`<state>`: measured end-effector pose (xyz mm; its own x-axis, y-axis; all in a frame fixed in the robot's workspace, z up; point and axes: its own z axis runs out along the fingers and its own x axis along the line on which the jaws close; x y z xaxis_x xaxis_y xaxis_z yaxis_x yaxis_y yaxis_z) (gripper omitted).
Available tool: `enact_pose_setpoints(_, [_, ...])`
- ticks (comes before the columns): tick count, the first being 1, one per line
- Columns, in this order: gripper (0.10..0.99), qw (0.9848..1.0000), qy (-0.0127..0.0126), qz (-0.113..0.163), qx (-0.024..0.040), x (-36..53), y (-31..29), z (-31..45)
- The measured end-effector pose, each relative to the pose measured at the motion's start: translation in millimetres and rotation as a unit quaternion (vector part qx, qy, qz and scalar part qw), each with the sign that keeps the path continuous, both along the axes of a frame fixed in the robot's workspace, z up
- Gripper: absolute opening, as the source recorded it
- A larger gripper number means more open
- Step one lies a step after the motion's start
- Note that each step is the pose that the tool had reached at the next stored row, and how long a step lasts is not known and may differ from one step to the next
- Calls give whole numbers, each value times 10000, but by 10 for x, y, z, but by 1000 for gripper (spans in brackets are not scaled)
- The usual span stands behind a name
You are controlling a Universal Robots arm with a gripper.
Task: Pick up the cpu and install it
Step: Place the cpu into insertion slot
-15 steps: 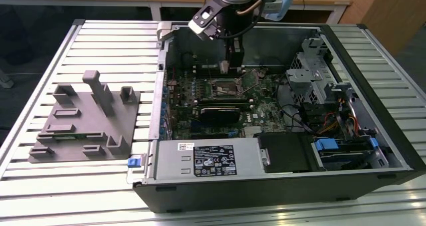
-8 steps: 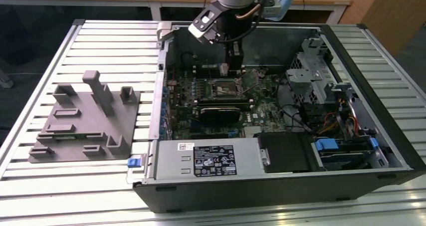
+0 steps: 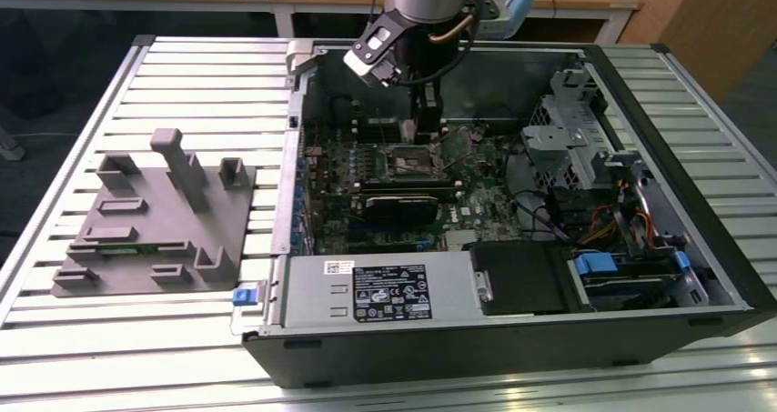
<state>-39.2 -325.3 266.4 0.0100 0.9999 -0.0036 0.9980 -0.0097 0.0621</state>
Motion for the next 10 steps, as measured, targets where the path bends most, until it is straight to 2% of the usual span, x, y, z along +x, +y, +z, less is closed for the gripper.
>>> enact_pose_setpoints(10, [533,10000,0,0,1,0,0,-68])
